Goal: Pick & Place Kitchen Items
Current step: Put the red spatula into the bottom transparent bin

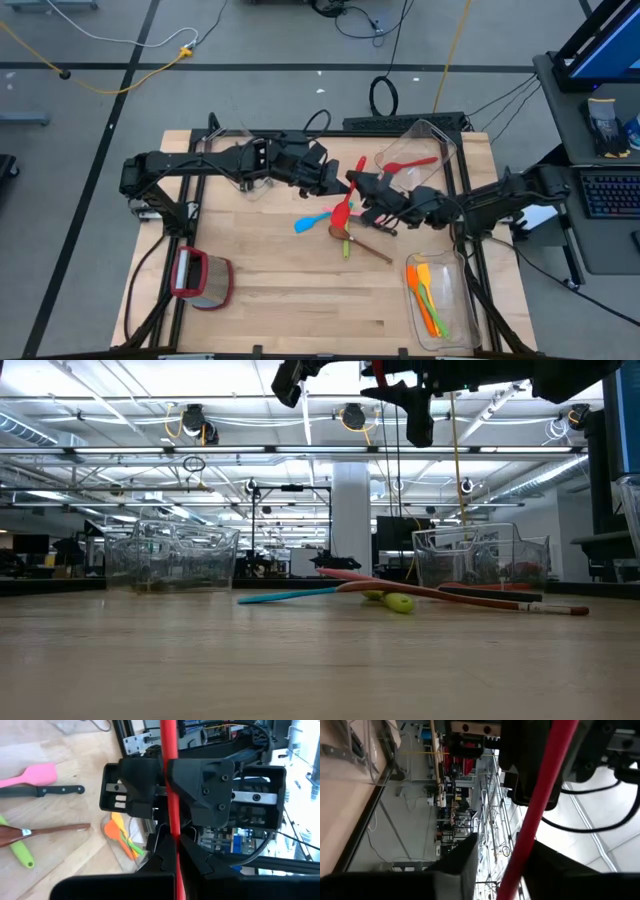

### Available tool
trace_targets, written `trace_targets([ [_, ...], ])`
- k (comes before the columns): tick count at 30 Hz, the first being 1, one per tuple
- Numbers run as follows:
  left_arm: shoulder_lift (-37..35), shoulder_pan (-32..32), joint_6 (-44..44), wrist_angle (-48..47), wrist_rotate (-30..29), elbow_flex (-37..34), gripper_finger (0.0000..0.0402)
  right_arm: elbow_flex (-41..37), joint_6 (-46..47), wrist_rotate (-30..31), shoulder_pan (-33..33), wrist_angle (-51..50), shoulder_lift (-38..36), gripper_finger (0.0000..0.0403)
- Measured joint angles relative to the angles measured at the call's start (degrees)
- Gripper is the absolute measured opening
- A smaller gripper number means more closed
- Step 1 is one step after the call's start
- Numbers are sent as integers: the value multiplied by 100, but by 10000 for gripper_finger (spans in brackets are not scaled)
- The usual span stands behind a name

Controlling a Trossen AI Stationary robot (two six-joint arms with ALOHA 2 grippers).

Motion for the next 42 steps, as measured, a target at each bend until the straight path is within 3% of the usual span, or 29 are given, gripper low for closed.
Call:
trace_targets([
  [7, 19, 4, 57, -48, -41, -4, 7, 17, -37, 373, 57, 55, 80, 20],
  [13, -6, 79, 339, -226, -465, 5, 25, -15, -86, 957, 87, -129, 57, 20],
  [20, -57, 491, 1436, -330, -613, 9, 67, -7, 330, 1415, 123, -831, 20, 15],
  [26, -123, 929, 3376, -500, -859, 11, 87, -7, 1549, 1591, 120, -1606, 9, 15],
  [32, -128, 1207, 4930, -1046, -1722, 11, 88, -7, 3301, 1559, 117, -2879, -263, 15],
  [37, -128, 1298, 6026, -1573, -2669, 11, 88, -7, 5461, 404, 115, -4027, -792, 15],
  [42, -128, 1300, 6426, -1697, -3013, -46, 88, -7, 6984, -438, 115, -4726, -1269, 15],
])
